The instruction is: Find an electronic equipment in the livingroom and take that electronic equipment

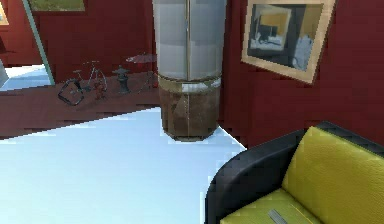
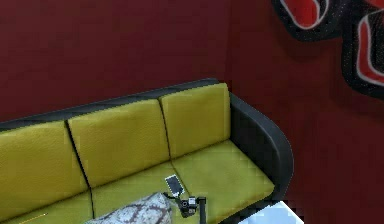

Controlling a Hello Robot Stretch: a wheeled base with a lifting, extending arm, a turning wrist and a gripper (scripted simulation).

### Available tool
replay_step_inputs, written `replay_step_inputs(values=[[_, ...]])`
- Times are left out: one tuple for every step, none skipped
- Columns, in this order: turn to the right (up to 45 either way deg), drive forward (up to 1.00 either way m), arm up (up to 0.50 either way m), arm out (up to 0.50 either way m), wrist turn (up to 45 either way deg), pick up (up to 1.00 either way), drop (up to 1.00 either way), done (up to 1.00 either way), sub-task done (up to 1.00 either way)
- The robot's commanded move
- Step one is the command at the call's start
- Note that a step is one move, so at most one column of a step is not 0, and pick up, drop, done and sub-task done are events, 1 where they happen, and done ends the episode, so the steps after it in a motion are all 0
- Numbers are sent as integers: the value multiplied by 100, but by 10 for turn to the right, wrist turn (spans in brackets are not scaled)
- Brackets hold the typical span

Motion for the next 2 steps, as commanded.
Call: replay_step_inputs(values=[[0,0,10,0,0,0,0,0,0],[0,0,0,0,0,0,0,100,0]])
